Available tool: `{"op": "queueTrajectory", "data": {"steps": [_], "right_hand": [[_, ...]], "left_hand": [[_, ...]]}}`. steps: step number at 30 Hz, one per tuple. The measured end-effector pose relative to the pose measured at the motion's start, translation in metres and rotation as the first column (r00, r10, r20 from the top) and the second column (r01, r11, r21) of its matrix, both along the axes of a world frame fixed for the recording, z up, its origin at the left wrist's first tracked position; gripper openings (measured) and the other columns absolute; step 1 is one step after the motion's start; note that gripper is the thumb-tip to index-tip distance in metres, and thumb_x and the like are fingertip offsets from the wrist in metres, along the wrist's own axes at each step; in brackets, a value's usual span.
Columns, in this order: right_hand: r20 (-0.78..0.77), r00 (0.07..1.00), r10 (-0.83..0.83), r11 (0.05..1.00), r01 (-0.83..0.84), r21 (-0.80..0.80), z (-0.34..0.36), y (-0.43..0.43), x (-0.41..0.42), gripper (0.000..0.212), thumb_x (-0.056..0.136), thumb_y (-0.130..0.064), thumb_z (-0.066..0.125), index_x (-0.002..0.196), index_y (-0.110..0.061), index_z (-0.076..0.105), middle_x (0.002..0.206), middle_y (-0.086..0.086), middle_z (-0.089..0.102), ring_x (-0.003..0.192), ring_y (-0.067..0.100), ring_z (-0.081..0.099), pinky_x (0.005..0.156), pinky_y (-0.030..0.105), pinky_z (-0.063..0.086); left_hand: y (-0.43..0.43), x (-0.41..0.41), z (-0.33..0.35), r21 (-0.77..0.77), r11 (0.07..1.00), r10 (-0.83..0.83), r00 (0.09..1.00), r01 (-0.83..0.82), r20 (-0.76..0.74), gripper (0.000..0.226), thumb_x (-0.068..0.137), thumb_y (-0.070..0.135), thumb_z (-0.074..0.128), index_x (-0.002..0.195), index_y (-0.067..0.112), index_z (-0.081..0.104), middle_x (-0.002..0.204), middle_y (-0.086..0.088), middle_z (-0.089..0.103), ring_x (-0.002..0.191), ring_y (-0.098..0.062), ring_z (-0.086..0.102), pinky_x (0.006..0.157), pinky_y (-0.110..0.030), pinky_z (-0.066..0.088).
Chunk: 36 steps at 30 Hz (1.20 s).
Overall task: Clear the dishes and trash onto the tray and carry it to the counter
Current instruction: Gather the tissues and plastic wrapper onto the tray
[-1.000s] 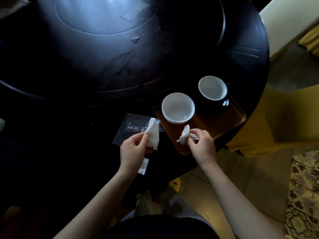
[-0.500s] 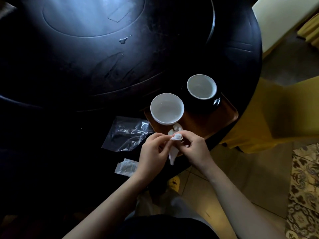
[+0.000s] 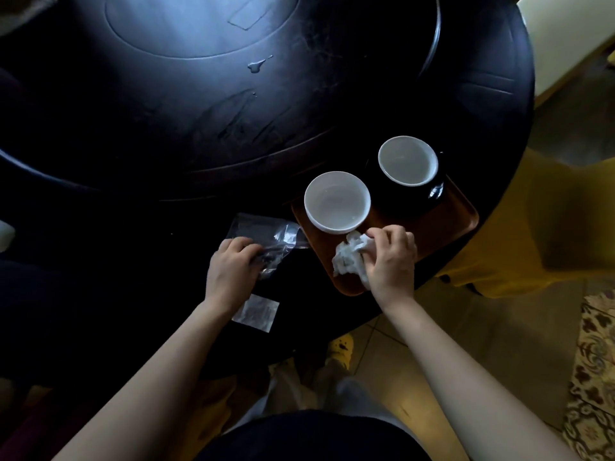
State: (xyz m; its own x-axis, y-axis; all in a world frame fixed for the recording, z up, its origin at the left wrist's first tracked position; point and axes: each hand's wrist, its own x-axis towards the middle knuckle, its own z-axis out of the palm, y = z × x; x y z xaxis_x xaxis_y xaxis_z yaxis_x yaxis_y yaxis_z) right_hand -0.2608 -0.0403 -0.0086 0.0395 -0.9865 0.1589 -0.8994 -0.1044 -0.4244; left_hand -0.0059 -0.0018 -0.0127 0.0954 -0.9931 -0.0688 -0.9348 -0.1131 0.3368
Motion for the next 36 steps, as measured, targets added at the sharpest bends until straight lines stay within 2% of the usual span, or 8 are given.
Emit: {"op": "queueTrajectory", "data": {"steps": [3, 6, 12, 17, 21, 29, 32, 36], "right_hand": [[0.031, 1.0, 0.005, 1.0, -0.004, -0.013, -0.001, 0.0, 0.003, 0.024, 0.072, -0.002, 0.068, 0.093, -0.004, 0.059, 0.092, 0.019, 0.057, 0.086, 0.034, 0.053, 0.078, 0.045, 0.048], [0.08, 0.996, 0.05, 0.999, -0.05, -0.006, -0.003, 0.003, 0.008, 0.015, 0.077, 0.004, 0.061, 0.091, 0.0, 0.059, 0.086, 0.019, 0.059, 0.082, 0.034, 0.055, 0.077, 0.047, 0.051], [0.162, 0.982, 0.1, 0.995, -0.103, 0.007, 0.001, 0.019, 0.006, 0.023, 0.082, -0.003, 0.062, 0.104, -0.001, 0.057, 0.098, 0.016, 0.063, 0.094, 0.028, 0.057, 0.083, 0.037, 0.05], [0.176, 0.977, 0.121, 0.991, -0.131, 0.042, -0.005, 0.025, -0.001, 0.025, 0.081, -0.005, 0.066, 0.104, -0.001, 0.059, 0.1, 0.014, 0.063, 0.096, 0.026, 0.056, 0.083, 0.027, 0.046], [0.183, 0.978, 0.103, 0.993, -0.113, 0.045, -0.006, 0.024, 0.003, 0.024, 0.08, -0.004, 0.066, 0.103, 0.0, 0.06, 0.098, 0.016, 0.062, 0.095, 0.028, 0.056, 0.081, 0.027, 0.043], [0.187, 0.978, 0.096, 0.992, -0.11, 0.065, -0.004, 0.024, 0.003, 0.025, 0.081, -0.006, 0.065, 0.104, 0.0, 0.058, 0.101, 0.015, 0.06, 0.097, 0.027, 0.053, 0.082, 0.025, 0.04], [0.182, 0.98, 0.084, 0.994, -0.095, 0.053, -0.003, 0.024, 0.003, 0.027, 0.08, -0.008, 0.066, 0.105, -0.001, 0.058, 0.099, 0.014, 0.06, 0.095, 0.026, 0.053, 0.082, 0.028, 0.043], [0.191, 0.979, 0.077, 0.996, -0.085, 0.035, -0.002, 0.028, 0.003, 0.033, 0.078, -0.01, 0.069, 0.108, -0.003, 0.056, 0.101, 0.015, 0.059, 0.096, 0.027, 0.052, 0.083, 0.037, 0.049]], "left_hand": [[-0.003, 0.001, -0.002, -0.062, 0.998, -0.011, 1.0, 0.009, -0.024, 0.014, 0.075, 0.019, 0.062, 0.083, 0.009, 0.069, 0.079, -0.009, 0.065, 0.076, -0.03, 0.059, 0.065, -0.038, 0.049], [-0.005, 0.002, -0.004, -0.09, 0.996, -0.015, 0.998, 0.009, -0.068, 0.008, 0.077, 0.013, 0.062, 0.079, 0.008, 0.068, 0.073, -0.01, 0.062, 0.068, -0.03, 0.059, 0.059, -0.035, 0.046], [-0.013, 0.002, -0.003, -0.013, 1.0, 0.022, 0.992, -0.024, -0.128, 0.008, 0.082, 0.007, 0.059, 0.082, 0.004, 0.066, 0.085, -0.014, 0.061, 0.079, -0.031, 0.059, 0.065, -0.03, 0.04], [0.012, 0.005, 0.009, -0.045, 0.994, 0.083, 0.964, -0.097, -0.251, 0.01, 0.084, 0.008, 0.057, 0.083, 0.007, 0.066, 0.09, -0.008, 0.063, 0.084, -0.018, 0.055, 0.07, -0.02, 0.034], [0.047, 0.006, 0.02, -0.085, 0.996, -0.041, 0.973, 0.022, -0.227, 0.015, 0.082, 0.019, 0.056, 0.085, 0.008, 0.067, 0.084, -0.008, 0.064, 0.077, -0.011, 0.055, 0.067, -0.017, 0.038], [0.075, -0.004, 0.014, 0.201, 0.972, -0.094, 0.984, 0.123, -0.152, 0.038, 0.081, 0.027, 0.063, 0.118, 0.019, 0.056, 0.115, -0.002, 0.05, 0.092, -0.018, 0.057, 0.074, -0.028, 0.049], [0.071, 0.0, 0.011, 0.201, 0.968, -0.133, 0.986, 0.151, -0.102, 0.04, 0.078, 0.025, 0.066, 0.116, 0.021, 0.055, 0.116, 0.0, 0.052, 0.098, -0.019, 0.057, 0.069, -0.029, 0.049], [0.057, 0.001, 0.005, 0.18, 0.971, -0.142, 0.986, 0.155, -0.084, 0.014, 0.082, 0.019, 0.058, 0.095, 0.024, 0.059, 0.102, 0.004, 0.056, 0.094, -0.016, 0.057, 0.062, -0.026, 0.043]]}}
